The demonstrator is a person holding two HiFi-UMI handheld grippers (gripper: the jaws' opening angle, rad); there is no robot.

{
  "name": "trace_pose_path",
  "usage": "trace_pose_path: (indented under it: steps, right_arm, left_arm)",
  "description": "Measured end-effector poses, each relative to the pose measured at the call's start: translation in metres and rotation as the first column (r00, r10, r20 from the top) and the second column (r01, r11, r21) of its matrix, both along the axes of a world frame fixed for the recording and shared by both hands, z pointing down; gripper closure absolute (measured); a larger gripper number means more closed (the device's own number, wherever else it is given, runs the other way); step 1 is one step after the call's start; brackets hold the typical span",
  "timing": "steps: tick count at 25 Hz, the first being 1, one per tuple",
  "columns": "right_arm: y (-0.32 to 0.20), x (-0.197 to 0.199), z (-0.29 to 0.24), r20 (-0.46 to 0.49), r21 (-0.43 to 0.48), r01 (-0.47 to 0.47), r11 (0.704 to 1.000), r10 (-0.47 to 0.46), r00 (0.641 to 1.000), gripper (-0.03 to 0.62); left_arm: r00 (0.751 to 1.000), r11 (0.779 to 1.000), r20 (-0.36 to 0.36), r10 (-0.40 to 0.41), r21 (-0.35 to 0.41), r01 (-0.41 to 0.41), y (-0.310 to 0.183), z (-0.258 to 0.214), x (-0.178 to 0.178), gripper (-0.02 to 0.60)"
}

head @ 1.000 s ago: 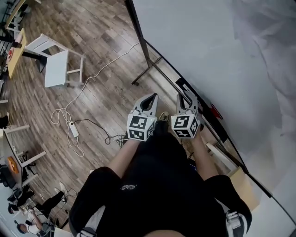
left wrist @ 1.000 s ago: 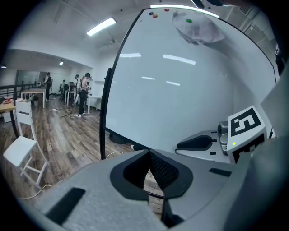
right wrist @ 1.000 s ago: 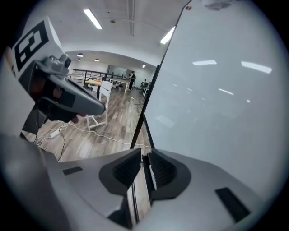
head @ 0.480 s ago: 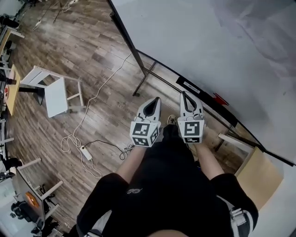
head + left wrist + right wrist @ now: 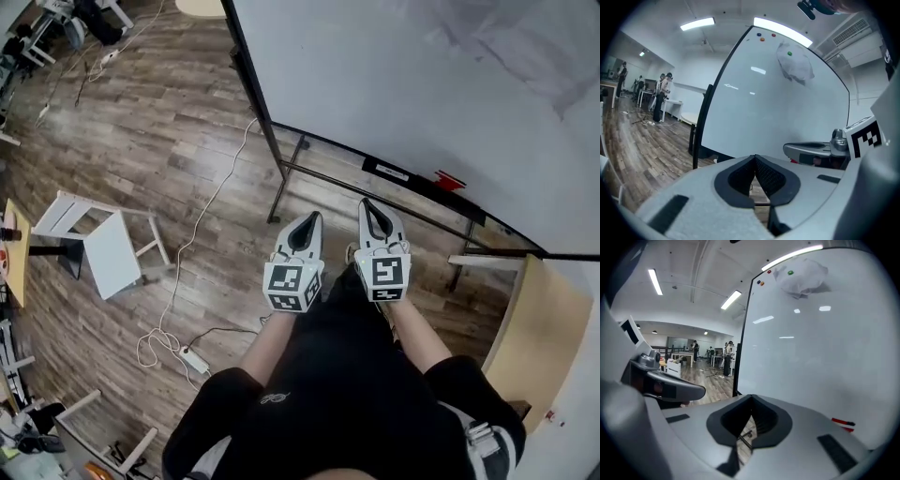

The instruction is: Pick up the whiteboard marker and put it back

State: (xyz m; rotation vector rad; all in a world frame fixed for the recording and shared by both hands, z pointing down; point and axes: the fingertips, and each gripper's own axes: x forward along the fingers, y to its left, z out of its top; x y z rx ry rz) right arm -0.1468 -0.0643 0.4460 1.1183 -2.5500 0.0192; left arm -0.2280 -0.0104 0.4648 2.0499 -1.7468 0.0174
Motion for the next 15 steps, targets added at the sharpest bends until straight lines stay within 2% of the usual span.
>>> trace_pose_path:
  steps: [3,7,11,15]
  right_arm:
    - [0.018,0.009,-0.015,0.039,0.019,-0.081,0.997,0.080,0.996,0.592]
    - [0.036,0.035,-0.034,0.062,0.064,-0.174,0.983,0.170,0.984,0.592]
    - [0.050,0.062,-0.062,0.088,0.136,-0.226,0.964,0.216,0.972,0.592]
    - [0.056,0.080,-0.089,0.124,0.153,-0.256,0.955,0.238,0.963,0.592]
  left_arm:
    - [0.998,0.998,0.024,0.062,0.026,-0.063,0.010,-0.008,-0.002,0.575]
    - [0.984,0.983,0.079,0.157,0.081,-0.163,0.010,-0.029,0.015,0.575]
    - [0.970,0.963,0.130,0.204,0.151,-0.222,0.013,-0.056,0.035,0.575]
    - [0.964,0.950,0.126,0.234,0.183,-0.254,0.006,-0.081,0.054,0.575]
